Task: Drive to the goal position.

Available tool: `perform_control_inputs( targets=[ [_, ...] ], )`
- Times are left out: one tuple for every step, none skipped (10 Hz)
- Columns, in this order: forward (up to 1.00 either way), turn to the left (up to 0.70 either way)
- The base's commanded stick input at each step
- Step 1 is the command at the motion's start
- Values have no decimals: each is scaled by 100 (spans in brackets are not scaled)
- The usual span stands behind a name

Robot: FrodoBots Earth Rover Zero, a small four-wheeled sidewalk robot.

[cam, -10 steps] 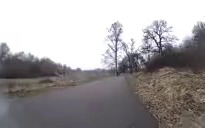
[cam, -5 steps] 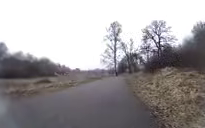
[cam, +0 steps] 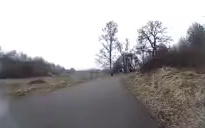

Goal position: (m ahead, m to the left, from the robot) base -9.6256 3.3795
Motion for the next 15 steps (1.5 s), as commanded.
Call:
perform_control_inputs(
  targets=[
    [70,0],
    [70,0],
    [70,0],
    [70,0],
    [70,0],
    [70,0],
    [70,0],
    [70,0],
    [70,0],
    [70,0],
    [70,0],
    [70,0],
    [70,0],
    [70,0],
    [70,0]
  ],
)
